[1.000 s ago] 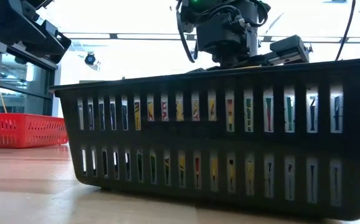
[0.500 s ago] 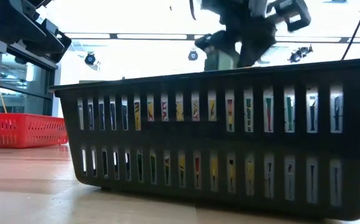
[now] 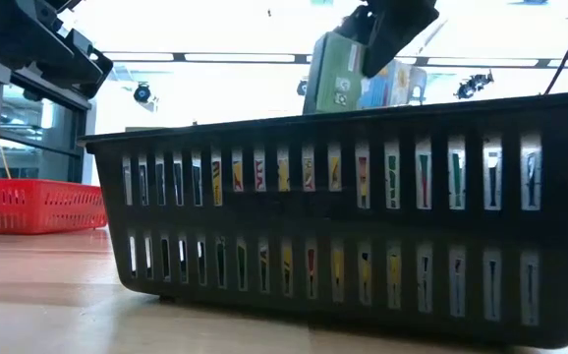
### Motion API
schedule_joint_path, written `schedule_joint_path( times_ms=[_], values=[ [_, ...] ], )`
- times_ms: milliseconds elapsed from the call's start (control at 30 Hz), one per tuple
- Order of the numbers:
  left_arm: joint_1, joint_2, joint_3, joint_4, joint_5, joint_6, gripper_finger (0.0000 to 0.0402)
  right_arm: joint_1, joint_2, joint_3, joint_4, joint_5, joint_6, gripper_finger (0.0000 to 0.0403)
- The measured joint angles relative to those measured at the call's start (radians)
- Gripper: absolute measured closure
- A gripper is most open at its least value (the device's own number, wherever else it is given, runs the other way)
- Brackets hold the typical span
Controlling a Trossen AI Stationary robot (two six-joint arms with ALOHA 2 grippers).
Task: Pick & Place Office Desk Supplies
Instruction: Put the crayon box into the black bin
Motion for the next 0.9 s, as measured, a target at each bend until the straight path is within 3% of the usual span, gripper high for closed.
schedule_joint_path(
  times_ms=[433,700,900],
  values=[
    [0.000,0.000,0.000,0.001,0.000,0.000,0.0266,0.063,0.000,0.039,0.042,0.029,0.361,0.0296],
    [0.000,0.000,0.000,0.001,0.000,0.000,0.0266,0.108,0.001,0.091,0.054,0.124,0.509,0.0296],
    [0.000,0.000,0.000,0.001,0.000,0.000,0.0266,0.129,0.009,0.091,0.109,0.129,0.610,0.0296]
  ],
)
